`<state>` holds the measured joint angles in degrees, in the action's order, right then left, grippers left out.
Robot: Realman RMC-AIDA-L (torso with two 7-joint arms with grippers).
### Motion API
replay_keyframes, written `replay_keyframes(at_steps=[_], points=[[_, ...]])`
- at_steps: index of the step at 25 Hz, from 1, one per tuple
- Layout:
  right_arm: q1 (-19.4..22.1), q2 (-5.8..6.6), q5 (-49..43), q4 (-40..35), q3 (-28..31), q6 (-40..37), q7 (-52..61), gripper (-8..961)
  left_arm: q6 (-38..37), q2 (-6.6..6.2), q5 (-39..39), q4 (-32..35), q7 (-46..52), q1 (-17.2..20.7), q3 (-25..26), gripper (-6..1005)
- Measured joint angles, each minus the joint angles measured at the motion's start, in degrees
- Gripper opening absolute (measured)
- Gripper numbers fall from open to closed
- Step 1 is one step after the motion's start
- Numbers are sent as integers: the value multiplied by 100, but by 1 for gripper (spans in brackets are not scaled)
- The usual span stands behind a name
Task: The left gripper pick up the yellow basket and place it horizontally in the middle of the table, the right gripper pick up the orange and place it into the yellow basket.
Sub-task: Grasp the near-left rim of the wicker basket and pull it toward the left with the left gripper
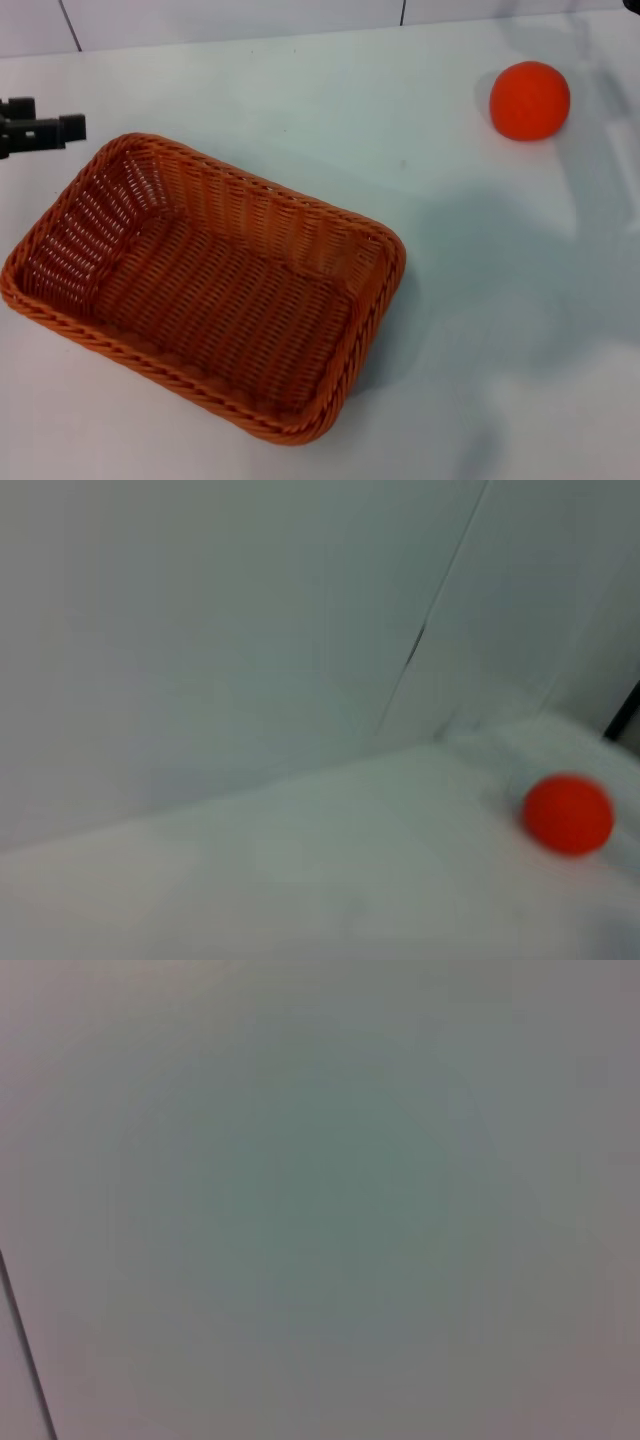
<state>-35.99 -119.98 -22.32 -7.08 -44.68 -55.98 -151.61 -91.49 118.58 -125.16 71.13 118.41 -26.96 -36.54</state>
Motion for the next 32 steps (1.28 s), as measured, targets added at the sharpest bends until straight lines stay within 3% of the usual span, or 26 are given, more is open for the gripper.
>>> replay_keyframes(at_steps=[7, 15, 20, 32], points=[[38, 10, 0, 37, 15, 0, 0, 946, 17, 41, -1255, -16, 395, -505, -78, 893], [38, 10, 0, 40, 15, 0, 0, 945, -19, 154, -2220, -70, 648, -813, -296, 891], [7, 14, 0, 40, 12, -1, 0, 945, 124, 215, -2578, -126, 823, -864, -630, 892], [15, 19, 0, 40, 12, 53, 0, 945, 369, 323, -3354, -490, 958, -1132, -777, 854]])
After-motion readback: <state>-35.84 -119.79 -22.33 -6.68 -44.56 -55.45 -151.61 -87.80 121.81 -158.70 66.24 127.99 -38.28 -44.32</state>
